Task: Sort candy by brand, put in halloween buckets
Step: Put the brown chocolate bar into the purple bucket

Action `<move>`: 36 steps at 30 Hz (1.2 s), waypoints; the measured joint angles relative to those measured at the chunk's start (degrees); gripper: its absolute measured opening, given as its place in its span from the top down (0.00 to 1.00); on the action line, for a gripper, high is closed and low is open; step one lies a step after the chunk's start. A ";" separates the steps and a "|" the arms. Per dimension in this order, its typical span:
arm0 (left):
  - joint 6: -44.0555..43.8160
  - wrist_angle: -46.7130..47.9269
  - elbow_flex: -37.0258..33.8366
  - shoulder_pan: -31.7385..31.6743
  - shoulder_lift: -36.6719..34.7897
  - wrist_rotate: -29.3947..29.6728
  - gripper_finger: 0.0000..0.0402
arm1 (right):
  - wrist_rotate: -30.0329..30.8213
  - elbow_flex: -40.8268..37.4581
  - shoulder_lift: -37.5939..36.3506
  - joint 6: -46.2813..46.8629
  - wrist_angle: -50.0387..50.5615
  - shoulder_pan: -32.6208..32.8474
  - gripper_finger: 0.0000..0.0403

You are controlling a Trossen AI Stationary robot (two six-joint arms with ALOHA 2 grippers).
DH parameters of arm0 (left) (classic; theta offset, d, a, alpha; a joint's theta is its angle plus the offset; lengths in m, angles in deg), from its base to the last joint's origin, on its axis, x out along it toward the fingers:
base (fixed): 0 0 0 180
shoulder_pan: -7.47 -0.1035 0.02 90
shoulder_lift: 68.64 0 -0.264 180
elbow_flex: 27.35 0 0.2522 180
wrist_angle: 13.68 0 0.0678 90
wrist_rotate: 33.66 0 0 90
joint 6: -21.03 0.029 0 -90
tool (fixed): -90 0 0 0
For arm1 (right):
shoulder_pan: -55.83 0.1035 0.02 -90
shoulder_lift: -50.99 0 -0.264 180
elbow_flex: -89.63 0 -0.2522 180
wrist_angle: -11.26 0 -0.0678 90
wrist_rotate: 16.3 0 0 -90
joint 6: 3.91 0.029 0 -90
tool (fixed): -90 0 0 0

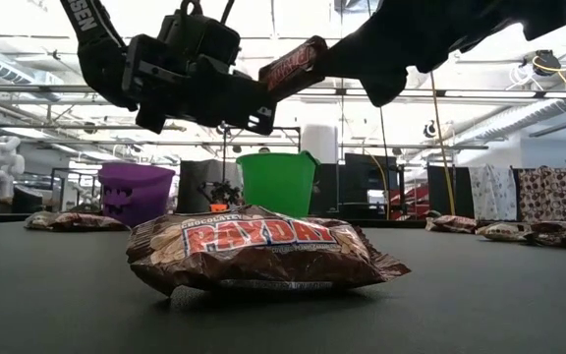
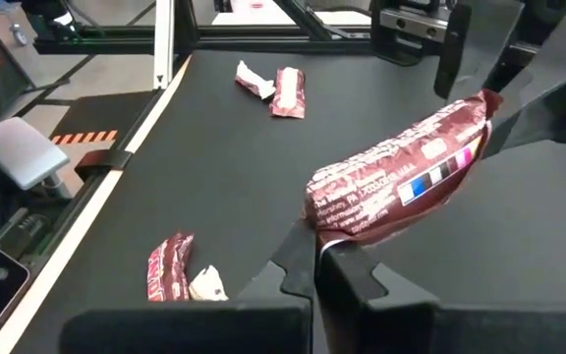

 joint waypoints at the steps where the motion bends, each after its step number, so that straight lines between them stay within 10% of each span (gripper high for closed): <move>1: -0.09 -0.31 0.00 0.00 0.00 0.08 0.97 | 0.00 0.00 0.00 -0.20 -0.02 0.00 1.00; 18: -4.52 19.28 0.02 -3.31 -15.43 5.42 1.00 | 10.00 0.02 -0.02 -2.92 0.31 -0.14 0.70; 28: 1.76 69.45 8.61 -11.55 -37.43 51.35 1.00 | 16.85 0.02 -0.02 -2.88 2.62 -2.90 0.59; 36: 6.04 82.49 11.93 -21.74 -40.39 72.65 1.00 | 16.79 0.02 -0.02 -2.36 2.01 -5.55 0.59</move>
